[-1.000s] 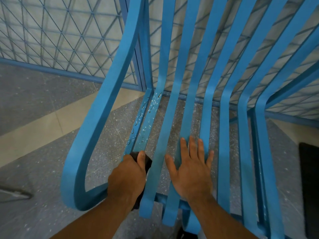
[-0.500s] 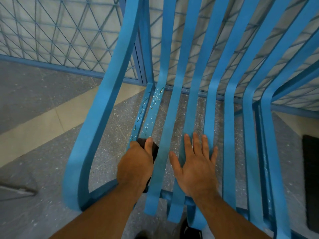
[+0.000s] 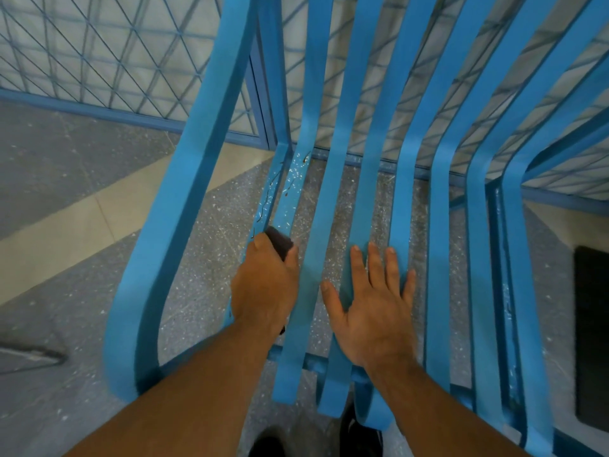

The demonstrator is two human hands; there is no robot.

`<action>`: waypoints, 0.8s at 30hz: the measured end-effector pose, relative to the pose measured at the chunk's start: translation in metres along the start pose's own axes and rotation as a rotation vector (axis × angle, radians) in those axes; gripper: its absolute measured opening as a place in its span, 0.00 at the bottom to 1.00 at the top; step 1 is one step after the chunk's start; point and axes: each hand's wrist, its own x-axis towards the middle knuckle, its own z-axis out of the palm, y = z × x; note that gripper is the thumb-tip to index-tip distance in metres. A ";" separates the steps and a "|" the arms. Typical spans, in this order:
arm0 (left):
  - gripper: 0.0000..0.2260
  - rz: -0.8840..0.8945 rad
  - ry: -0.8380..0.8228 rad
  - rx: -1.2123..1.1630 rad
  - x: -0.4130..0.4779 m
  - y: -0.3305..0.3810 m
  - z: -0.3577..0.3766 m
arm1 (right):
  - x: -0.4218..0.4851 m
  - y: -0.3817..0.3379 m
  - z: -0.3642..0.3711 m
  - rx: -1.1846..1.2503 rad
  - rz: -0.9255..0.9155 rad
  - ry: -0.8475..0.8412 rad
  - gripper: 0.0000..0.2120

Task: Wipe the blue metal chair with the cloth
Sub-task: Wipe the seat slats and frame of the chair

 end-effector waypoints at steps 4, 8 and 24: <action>0.23 0.012 -0.026 0.098 -0.019 -0.011 -0.005 | 0.000 0.000 0.000 -0.002 0.005 0.003 0.36; 0.29 0.066 -0.068 0.206 -0.029 -0.025 -0.008 | 0.000 0.000 0.001 -0.005 -0.001 0.015 0.36; 0.23 0.115 0.000 0.165 0.004 0.002 0.005 | 0.002 0.000 0.000 0.022 0.016 -0.012 0.35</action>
